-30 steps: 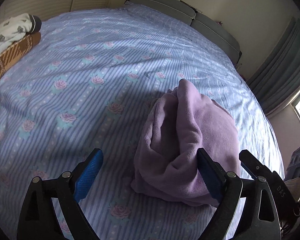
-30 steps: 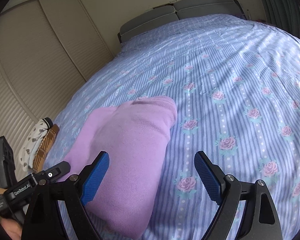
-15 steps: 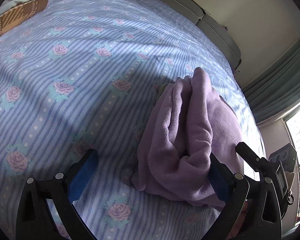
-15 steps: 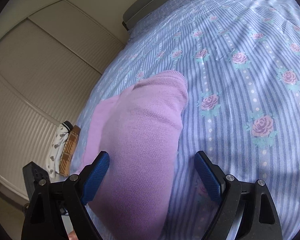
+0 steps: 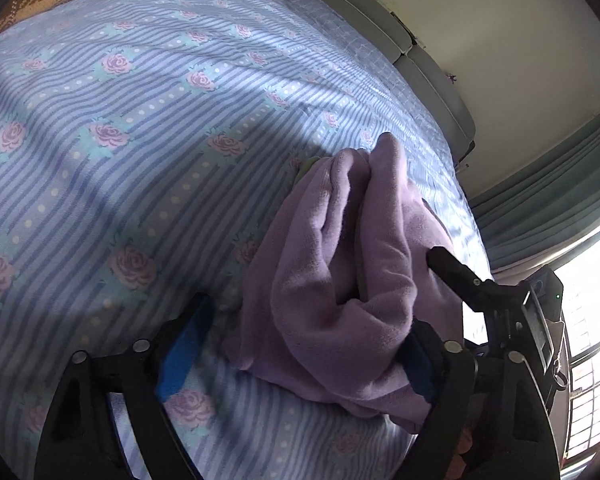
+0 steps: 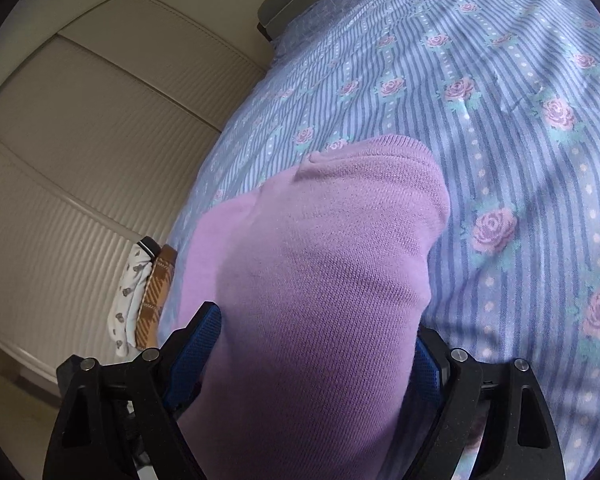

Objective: Fold small clothes
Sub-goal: 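Grasp the folded sweatshirt with both grippers and lift it toward the clothes stack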

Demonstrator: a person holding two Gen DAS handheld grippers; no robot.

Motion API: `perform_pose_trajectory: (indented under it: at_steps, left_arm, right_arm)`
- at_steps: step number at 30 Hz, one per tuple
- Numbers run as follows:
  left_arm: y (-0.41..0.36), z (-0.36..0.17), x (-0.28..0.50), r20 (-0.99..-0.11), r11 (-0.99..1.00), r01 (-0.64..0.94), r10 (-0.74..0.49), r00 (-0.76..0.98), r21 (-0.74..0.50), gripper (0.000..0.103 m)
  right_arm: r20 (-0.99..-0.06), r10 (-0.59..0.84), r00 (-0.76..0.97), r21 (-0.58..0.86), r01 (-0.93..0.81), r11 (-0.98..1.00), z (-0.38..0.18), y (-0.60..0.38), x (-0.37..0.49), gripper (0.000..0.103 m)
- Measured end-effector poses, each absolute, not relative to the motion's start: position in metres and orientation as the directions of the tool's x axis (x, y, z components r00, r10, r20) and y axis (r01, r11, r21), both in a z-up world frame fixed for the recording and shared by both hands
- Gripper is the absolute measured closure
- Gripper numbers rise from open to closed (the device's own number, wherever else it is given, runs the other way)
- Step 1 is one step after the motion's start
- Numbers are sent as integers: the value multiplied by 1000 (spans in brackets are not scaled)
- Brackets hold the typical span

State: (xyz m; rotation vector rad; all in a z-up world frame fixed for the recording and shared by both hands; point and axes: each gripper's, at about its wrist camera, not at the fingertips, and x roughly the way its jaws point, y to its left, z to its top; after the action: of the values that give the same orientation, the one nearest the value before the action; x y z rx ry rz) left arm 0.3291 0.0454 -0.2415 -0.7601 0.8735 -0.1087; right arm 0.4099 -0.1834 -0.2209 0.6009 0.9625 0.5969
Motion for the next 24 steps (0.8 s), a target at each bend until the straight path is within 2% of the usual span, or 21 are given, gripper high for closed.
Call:
perform_pose_trajectory:
  at_steps: [1, 3, 5, 8, 18, 24]
  left_arm:
    - [43, -243, 330, -642, 723, -201, -406, 651, -661, 41]
    - [39, -244, 331, -644, 729, -199, -399, 653, -655, 45]
    - [41, -243, 330, -638, 733, -189, -399, 659, -654, 50]
    - [44, -239, 327, -627, 728, -181, -404, 666, -661, 55]
    - [61, -196, 312, -598, 743, -127, -412, 687, -658, 60]
    - [106, -149, 288, -553, 750, -93, -393, 735, -655, 60]
  right_arm:
    - [-567, 696, 441, 697, -193, 691, -221, -182, 410, 25]
    - [-567, 693, 445, 702, -178, 689, -221, -183, 410, 33]
    - [-554, 699, 452, 714, -172, 678, -221, -188, 410, 48]
    - [-524, 719, 456, 742, -171, 649, -218, -196, 408, 58]
    - [-509, 696, 507, 692, -240, 681, -173, -178, 379, 64]
    - [-458, 707, 539, 688, -288, 666, -124, -143, 356, 65]
